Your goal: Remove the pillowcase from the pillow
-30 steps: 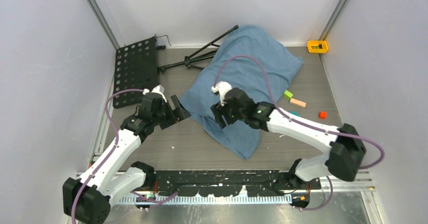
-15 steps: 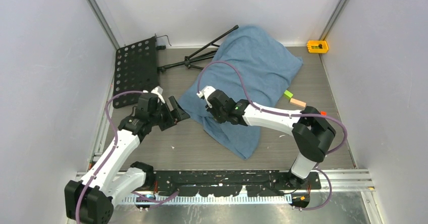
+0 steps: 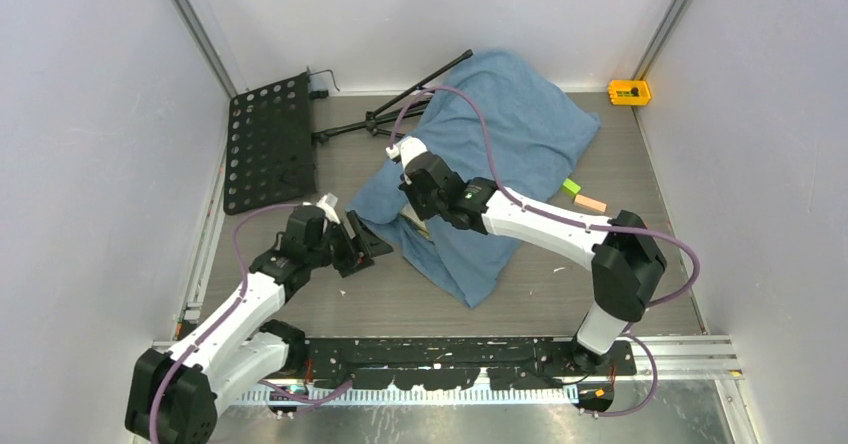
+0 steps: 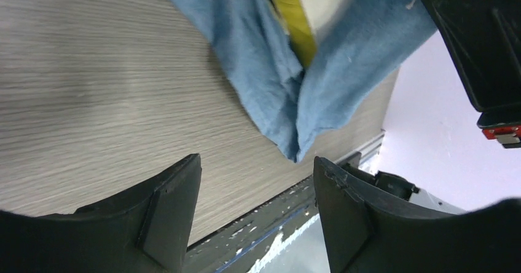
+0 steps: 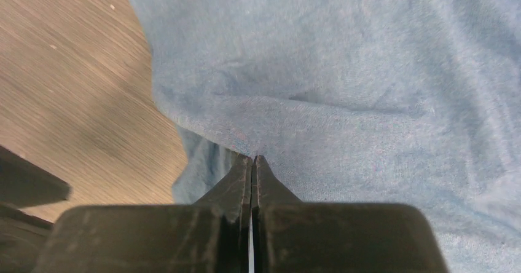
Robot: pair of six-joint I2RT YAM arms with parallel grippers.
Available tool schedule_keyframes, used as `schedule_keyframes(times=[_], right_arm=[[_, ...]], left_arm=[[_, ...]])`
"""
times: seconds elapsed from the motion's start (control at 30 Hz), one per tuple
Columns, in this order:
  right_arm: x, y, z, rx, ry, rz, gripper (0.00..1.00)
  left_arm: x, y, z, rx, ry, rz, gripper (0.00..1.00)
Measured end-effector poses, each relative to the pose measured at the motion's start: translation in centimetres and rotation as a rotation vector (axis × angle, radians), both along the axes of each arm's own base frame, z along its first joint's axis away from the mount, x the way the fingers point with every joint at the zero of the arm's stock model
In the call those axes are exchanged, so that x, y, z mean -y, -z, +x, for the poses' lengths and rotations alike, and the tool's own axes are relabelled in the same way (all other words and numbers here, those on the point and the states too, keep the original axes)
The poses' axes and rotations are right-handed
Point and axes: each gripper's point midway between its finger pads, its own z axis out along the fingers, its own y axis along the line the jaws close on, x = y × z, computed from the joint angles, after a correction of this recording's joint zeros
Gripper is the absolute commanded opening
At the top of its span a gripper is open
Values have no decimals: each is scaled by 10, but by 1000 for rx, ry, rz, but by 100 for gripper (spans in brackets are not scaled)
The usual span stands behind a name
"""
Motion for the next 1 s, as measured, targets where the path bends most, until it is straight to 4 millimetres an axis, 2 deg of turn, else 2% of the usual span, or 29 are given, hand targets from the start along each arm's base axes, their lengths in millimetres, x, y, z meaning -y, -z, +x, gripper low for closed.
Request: schedule_keyframes(times=[0.1, 0.3, 0.43, 0.57, 0.67, 0.83, 0.93, 1.0], right_arm=[[-3, -19, 0, 9, 14, 55, 0], [4, -41, -5, -12, 32, 132, 0], [8, -52, -3, -28, 42, 181, 0], [11, -54, -1, -47, 52, 207, 0], [11, -53, -1, -63, 54, 222, 0], [10, -51, -2, -97, 51, 252, 0], [9, -53, -4, -113, 49, 271, 0], [10, -53, -6, -123, 50, 282, 0]], left_arm=[[15, -12, 2, 46, 26, -41, 65], [38, -27, 13, 119, 42, -100, 57], [47, -24, 26, 132, 17, -109, 49], [51, -11, 40, 125, -32, -98, 47], [54, 1, 49, 116, -63, -93, 53], [64, 17, 63, 129, -64, -93, 72], [74, 29, 68, 125, -50, -91, 76], [82, 34, 71, 123, -38, -93, 75]])
